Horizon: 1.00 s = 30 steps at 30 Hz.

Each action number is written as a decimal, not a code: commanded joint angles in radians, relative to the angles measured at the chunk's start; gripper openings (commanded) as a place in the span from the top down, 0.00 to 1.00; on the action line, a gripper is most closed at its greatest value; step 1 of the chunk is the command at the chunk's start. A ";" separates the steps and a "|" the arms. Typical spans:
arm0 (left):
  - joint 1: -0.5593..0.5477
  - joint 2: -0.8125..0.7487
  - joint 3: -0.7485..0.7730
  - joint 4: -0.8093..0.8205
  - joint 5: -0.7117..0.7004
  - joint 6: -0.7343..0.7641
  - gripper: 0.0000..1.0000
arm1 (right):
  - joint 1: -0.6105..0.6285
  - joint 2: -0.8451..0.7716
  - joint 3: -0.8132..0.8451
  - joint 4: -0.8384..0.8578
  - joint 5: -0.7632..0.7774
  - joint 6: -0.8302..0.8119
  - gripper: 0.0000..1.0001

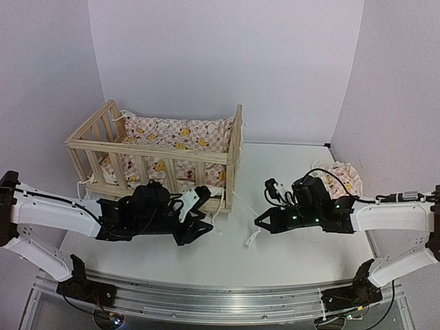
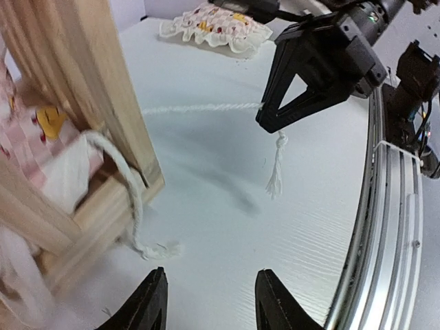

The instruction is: Set up the pet bed

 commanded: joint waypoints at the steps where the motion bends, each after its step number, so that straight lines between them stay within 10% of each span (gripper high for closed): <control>1: -0.002 0.034 -0.102 0.070 -0.023 -0.257 0.54 | 0.007 0.082 -0.055 0.203 -0.121 0.171 1.00; 9: -0.023 0.122 -0.224 0.393 0.202 -0.117 0.40 | 0.083 0.224 -0.092 0.560 -0.087 0.487 1.00; 20: -0.032 0.265 -0.166 0.465 0.092 -0.159 0.17 | 0.177 0.424 0.016 0.751 -0.021 0.614 1.00; 25: -0.031 0.279 -0.168 0.449 -0.015 -0.127 0.30 | 0.189 0.457 0.019 0.808 -0.019 0.635 1.00; 30: -0.030 0.304 -0.146 0.444 -0.029 -0.108 0.71 | 0.196 0.483 0.041 0.825 -0.040 0.630 1.00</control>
